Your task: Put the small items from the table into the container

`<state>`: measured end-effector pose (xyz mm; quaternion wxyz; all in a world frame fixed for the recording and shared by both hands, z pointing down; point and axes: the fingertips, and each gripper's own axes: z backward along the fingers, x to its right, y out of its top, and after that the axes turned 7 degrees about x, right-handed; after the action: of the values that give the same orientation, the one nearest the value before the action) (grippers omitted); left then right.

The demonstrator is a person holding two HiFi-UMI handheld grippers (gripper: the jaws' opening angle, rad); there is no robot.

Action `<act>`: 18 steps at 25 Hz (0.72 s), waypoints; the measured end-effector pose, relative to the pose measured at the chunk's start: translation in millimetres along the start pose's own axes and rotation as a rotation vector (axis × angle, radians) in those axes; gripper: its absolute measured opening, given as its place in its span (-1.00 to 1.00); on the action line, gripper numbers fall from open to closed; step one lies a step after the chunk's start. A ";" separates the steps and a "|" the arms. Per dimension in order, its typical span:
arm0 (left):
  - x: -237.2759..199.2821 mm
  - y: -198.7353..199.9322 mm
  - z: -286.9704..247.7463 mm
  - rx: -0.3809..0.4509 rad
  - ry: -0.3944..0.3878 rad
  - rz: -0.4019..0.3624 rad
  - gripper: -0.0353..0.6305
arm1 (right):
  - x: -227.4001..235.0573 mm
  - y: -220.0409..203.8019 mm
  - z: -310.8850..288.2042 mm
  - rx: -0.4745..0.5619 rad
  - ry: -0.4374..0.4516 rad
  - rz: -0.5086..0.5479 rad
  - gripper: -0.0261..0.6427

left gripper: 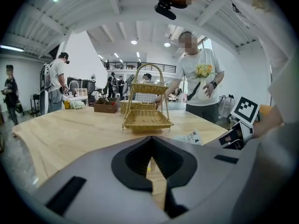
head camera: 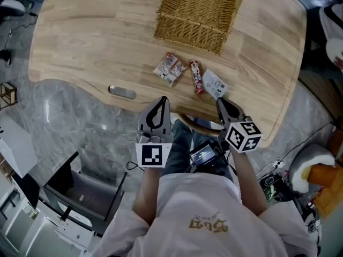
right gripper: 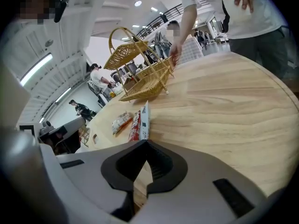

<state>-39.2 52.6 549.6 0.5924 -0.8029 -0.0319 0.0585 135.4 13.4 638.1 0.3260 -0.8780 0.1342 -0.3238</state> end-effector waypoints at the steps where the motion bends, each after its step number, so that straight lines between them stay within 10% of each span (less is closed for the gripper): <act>1: 0.1 2.2 0.5 0.006 -0.001 -0.003 -0.91 | -1.8 1.7 1.4 0.005 0.003 0.001 -0.87; 18: 3.3 44.9 18.8 0.089 0.009 -0.045 -0.91 | -34.8 35.6 36.2 0.093 0.037 0.055 -0.87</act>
<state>-39.3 57.5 501.0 0.6289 -0.7750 -0.0446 0.0429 132.0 19.8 577.0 0.3725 -0.8518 0.1491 -0.3370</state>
